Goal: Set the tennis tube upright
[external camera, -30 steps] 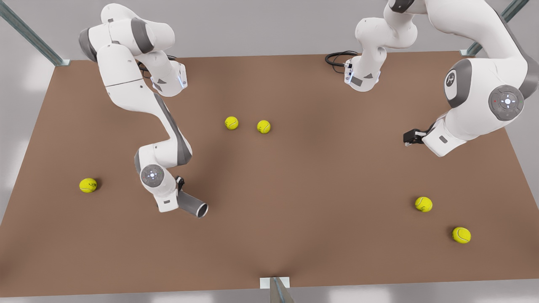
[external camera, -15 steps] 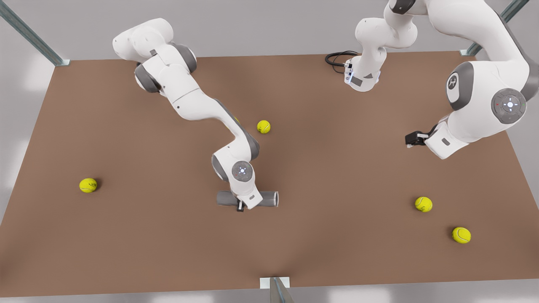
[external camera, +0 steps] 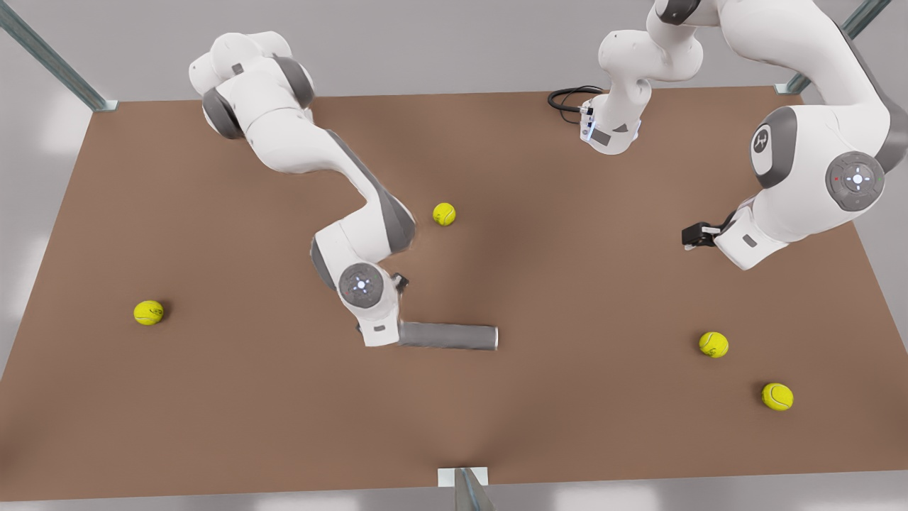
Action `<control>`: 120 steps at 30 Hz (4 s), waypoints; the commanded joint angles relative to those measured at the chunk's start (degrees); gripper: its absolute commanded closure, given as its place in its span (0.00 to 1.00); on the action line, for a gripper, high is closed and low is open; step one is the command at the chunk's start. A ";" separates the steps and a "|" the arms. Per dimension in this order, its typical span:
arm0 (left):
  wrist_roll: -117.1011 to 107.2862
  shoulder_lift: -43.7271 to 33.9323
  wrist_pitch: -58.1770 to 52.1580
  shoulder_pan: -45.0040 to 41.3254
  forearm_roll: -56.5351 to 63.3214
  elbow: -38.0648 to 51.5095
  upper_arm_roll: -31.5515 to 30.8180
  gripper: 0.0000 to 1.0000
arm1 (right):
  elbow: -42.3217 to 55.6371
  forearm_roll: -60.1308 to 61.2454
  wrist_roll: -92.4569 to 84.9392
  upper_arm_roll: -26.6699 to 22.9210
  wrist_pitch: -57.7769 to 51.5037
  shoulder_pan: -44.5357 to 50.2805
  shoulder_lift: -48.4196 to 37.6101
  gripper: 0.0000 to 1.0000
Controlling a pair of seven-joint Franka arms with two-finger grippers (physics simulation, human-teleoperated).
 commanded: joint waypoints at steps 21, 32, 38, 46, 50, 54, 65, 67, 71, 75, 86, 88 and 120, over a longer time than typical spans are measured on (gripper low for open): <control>25.05 42.09 35.60 4.14 -74.70 -2.64 -17.18 0.00 | -15.13 -3.05 27.49 0.48 -5.03 -24.83 -26.27 0.00; 25.22 41.39 39.11 2.12 -78.31 -4.48 -19.46 0.00 | -15.13 -3.14 27.58 0.48 -5.12 -24.21 -25.92 0.00; 25.31 42.80 42.28 2.04 -78.22 -2.99 -22.19 0.00 | -15.05 -3.23 27.58 0.48 -5.12 -24.12 -25.57 0.00; 25.14 42.80 42.19 1.16 -78.48 -3.78 -23.42 0.00 | -15.05 -3.23 27.58 0.48 -5.12 -24.39 -25.57 0.00; 25.05 42.80 42.19 -0.34 -78.48 -4.31 -23.42 0.00 | -14.87 -3.31 27.58 0.48 -5.12 -24.21 -25.57 0.00; 25.05 42.97 42.19 -0.43 -78.48 -4.31 -23.42 0.00 | -14.87 -3.23 27.49 0.48 -5.12 -24.56 -25.57 0.00; 24.79 43.41 42.01 -0.69 -78.22 -4.39 -23.33 0.47 | -15.05 -5.78 27.40 0.57 -5.21 -23.86 -25.57 0.00; 23.47 43.41 41.75 -0.69 -77.87 -4.31 -23.33 0.50 | -15.05 -5.78 27.49 0.57 -5.21 -23.86 -25.48 0.00; 22.94 43.15 41.57 -0.51 -77.52 -4.31 -23.33 0.52 | -15.05 -5.78 27.40 0.57 -5.21 -23.77 -25.48 0.00; 22.50 42.97 41.31 -0.51 -77.43 -4.31 -23.33 0.56 | -14.96 -5.95 27.40 0.48 -5.21 -23.60 -25.39 0.00; 18.99 40.78 38.32 -0.34 -74.18 -4.31 -23.33 0.58 | -14.96 -5.95 27.40 0.48 -5.21 -23.77 -25.39 0.00; 18.54 40.43 38.32 -0.34 -73.74 -4.31 -23.33 0.62 | -14.96 -5.95 27.66 0.48 -5.21 -23.51 -25.39 0.00; 6.24 23.29 33.49 -0.43 -62.75 -13.01 -17.09 0.79 | -14.87 -5.95 27.84 0.48 -5.12 -22.54 -25.13 0.00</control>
